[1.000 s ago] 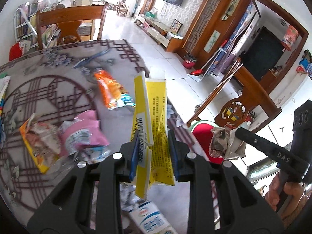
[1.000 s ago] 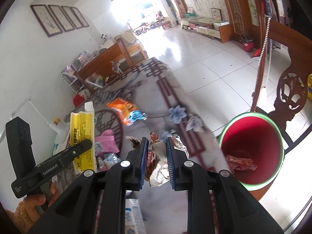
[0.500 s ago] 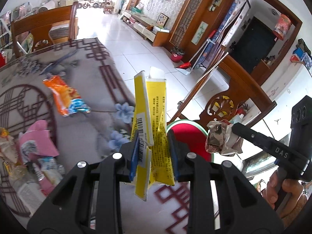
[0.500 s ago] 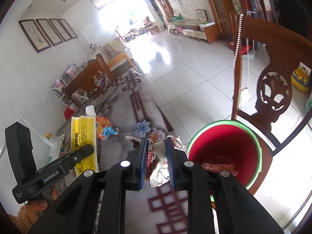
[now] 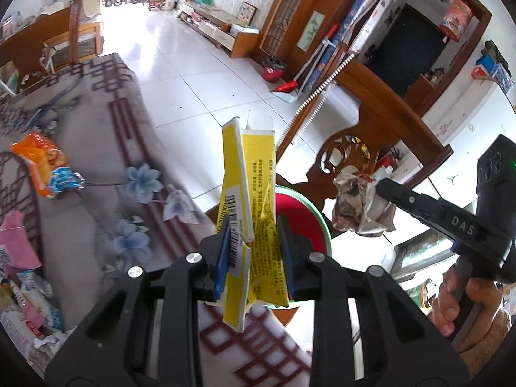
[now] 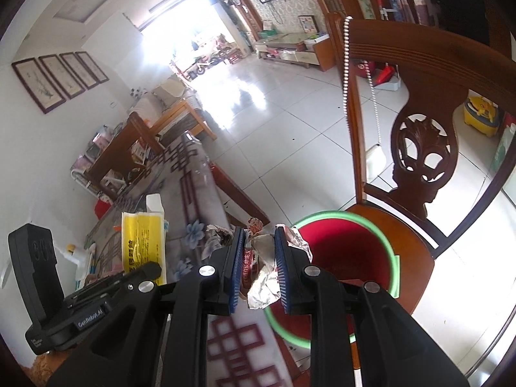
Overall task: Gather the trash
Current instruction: 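Carry both items over the red bucket and open both tools to drop them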
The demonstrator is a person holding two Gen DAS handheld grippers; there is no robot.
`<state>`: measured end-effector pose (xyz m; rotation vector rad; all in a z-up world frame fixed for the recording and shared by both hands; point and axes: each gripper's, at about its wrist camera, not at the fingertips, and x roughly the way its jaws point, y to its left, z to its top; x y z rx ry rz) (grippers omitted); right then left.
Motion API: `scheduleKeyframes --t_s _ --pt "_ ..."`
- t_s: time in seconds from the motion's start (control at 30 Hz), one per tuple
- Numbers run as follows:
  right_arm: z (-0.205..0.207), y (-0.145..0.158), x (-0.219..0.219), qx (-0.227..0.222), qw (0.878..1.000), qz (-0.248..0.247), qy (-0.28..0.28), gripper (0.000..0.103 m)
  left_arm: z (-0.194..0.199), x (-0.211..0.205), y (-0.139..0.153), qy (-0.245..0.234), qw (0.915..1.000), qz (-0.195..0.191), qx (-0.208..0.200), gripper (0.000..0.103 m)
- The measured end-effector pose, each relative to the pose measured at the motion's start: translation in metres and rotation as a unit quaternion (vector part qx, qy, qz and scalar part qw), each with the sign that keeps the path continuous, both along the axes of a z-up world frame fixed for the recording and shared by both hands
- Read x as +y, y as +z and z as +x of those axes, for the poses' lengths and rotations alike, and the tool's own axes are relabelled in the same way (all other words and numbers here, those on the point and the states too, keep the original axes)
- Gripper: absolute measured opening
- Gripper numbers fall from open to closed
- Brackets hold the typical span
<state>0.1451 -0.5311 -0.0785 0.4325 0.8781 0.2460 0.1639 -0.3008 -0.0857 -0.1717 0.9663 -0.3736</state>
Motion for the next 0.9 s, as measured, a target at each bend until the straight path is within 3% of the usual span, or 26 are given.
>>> scheduleKeyframes --t_s 0.43,0.53,0.57,0.6,0.67,0.9 --pt "0.015 -0.013 -0.039 0.012 1.000 0.012 -0.017 0.019 0.019 -0.054 -0.021 -0.041 0.9988 0.007 0.026 0.029" --pt "0.017 -0.015 -0.045 0.011 1.000 0.018 -0.022 0.029 0.021 -0.060 -0.023 -0.046 0.9984 0.011 0.030 0.033" --pt "0.018 -0.016 -0.047 0.010 0.999 0.022 -0.024 0.032 0.021 -0.061 -0.024 -0.048 0.9983 0.014 0.031 0.040" --pt "0.018 -0.017 -0.049 0.010 0.999 0.028 -0.026 0.041 0.022 -0.062 -0.024 -0.048 0.9983 0.016 0.029 0.057" --pt "0.019 -0.018 -0.051 0.012 0.999 0.034 -0.032 0.049 0.020 -0.061 -0.021 -0.041 0.9989 0.015 0.017 0.068" --pt "0.019 -0.018 -0.050 0.017 0.999 0.039 -0.032 0.051 0.020 -0.054 -0.017 -0.030 0.9993 0.020 0.010 0.068"
